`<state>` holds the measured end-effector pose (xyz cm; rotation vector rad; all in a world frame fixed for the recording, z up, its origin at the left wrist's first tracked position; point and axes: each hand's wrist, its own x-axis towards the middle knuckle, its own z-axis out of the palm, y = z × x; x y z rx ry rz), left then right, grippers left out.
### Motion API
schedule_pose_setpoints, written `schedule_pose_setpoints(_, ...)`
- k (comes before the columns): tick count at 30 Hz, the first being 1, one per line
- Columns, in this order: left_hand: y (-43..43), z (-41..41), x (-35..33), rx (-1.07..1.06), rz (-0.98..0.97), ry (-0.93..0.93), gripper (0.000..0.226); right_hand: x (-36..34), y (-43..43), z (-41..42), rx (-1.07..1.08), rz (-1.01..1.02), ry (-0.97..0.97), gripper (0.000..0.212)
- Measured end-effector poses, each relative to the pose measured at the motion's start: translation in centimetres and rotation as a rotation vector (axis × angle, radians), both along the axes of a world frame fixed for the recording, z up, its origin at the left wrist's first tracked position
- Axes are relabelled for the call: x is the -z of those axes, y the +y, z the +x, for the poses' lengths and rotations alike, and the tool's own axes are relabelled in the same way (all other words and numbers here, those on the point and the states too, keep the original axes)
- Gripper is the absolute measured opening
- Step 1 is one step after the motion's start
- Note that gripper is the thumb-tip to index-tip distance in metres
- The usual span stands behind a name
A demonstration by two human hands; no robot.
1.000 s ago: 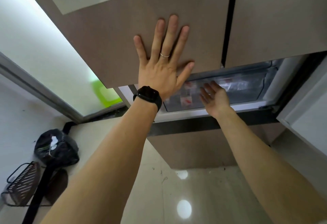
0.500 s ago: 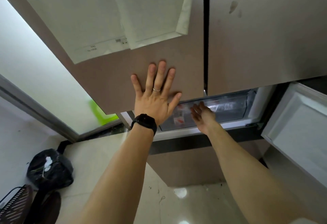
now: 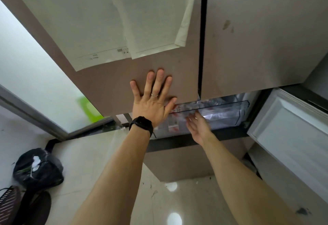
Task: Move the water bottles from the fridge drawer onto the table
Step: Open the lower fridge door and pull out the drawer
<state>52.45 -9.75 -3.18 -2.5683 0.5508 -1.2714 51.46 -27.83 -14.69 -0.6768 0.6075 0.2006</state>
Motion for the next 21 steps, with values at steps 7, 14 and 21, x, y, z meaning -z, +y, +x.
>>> schedule_pose_setpoints(7, -0.1, -0.1, 0.0, -0.006, -0.001, -0.003, 0.090, -0.1, -0.5, -3.0, -0.039, -0.148, 0.073, 0.061)
schedule_pose_setpoints(14, -0.2, -0.4, -0.3, -0.002, -0.018, 0.034, 0.089, -0.5, -1.0, -8.2, -0.050, -0.213, 0.150, 0.050)
schedule_pose_setpoints(21, -0.2, -0.8, -0.5, 0.005, -0.041, 0.139, 0.083, 0.5, -1.0, -14.5, -0.027, -0.169, 0.207, 0.047)
